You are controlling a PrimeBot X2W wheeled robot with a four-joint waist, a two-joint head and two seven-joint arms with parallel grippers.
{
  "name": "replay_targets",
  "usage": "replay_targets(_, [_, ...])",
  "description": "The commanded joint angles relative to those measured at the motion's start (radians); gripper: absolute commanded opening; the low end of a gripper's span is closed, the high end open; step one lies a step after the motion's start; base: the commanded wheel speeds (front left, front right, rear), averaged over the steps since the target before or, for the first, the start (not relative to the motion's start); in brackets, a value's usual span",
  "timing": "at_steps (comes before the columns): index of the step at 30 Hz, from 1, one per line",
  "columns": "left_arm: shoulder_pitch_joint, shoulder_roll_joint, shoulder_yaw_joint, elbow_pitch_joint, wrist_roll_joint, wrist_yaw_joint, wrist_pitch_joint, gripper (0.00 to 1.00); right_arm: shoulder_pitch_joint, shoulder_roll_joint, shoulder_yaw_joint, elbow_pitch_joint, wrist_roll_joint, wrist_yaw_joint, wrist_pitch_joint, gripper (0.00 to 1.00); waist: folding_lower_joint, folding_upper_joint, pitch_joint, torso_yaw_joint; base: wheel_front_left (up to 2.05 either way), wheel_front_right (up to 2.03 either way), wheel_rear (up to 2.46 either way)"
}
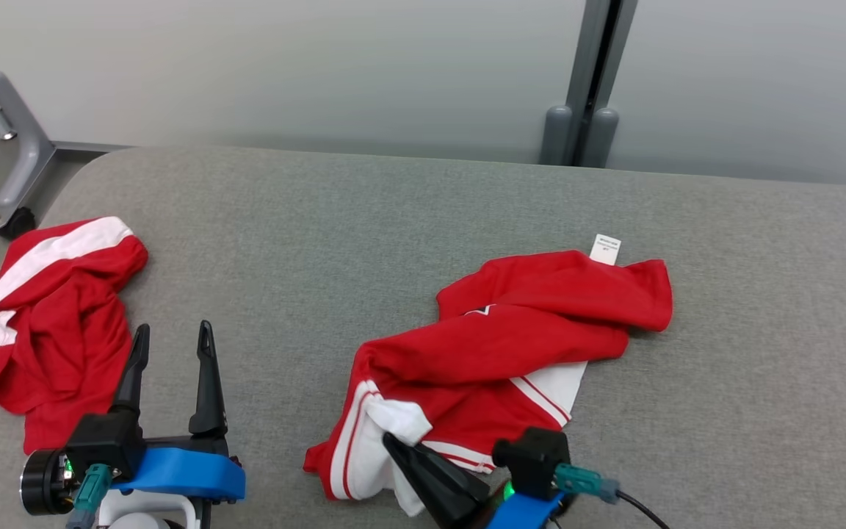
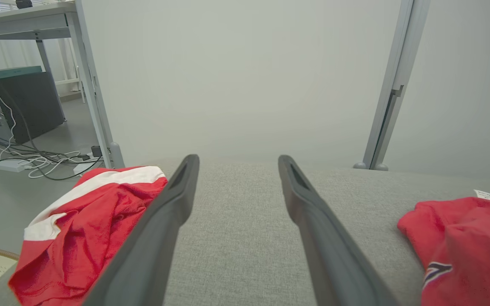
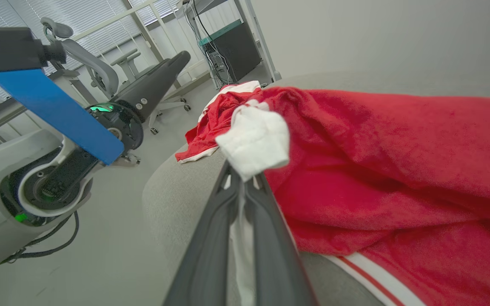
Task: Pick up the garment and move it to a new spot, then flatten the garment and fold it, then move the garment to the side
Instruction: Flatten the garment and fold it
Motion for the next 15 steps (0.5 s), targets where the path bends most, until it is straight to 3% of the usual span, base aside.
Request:
replay_targets(1, [0.006,-0.002,-0.001,0.001,-0.003,0.004,-0.003,1.0,0.031,-0.002,-0.011,0.006,-0.001,0.0,-0.004,0.0,-0.0001,0.0,-0.009,-0.013,0.0,0.0,0.0])
replay_targets(3, [0.017,-0.002,-0.001,-0.002,-0.005,0.005,-0.003,1.0,0.077,-0.001,-0.034,0.012,0.018,0.0,-0.003,0.0,-0.0001,0.0,-0.014,-0.033,0.0,0.0,0.0])
replay_targets(4, [0.022,-0.002,-0.003,-0.003,-0.006,0.006,-0.003,1.0,0.087,-0.001,-0.039,0.008,0.024,0.0,-0.004,0.13,-0.0001,0.0,-0.014,-0.039,0.0,0.0,0.0])
replay_targets(5, [0.025,-0.002,-0.003,-0.004,-0.007,0.007,-0.003,1.0,0.096,-0.002,-0.046,0.005,0.027,0.0,-0.004,0.8,-0.0001,0.0,-0.015,-0.047,0.0,0.0,0.0])
replay_targets(6, [0.027,-0.002,-0.006,-0.005,-0.007,0.008,-0.003,1.0,0.102,-0.002,-0.059,-0.002,0.026,0.0,-0.004,1.0,-0.0001,0.0,-0.016,-0.054,0.0,0.0,0.0])
replay_targets(10, [0.039,-0.002,-0.006,-0.007,-0.008,0.011,-0.003,1.0,0.123,-0.002,-0.141,-0.048,-0.028,0.0,-0.003,1.0,-0.0001,0.0,-0.024,-0.079,0.0,0.0,0.0])
replay_targets(15, [0.048,-0.002,-0.007,-0.01,-0.008,0.013,-0.003,1.0,0.157,-0.003,-0.316,-0.126,-0.119,0.0,-0.004,1.0,-0.0001,0.0,-0.036,-0.096,0.0,0.0,0.0])
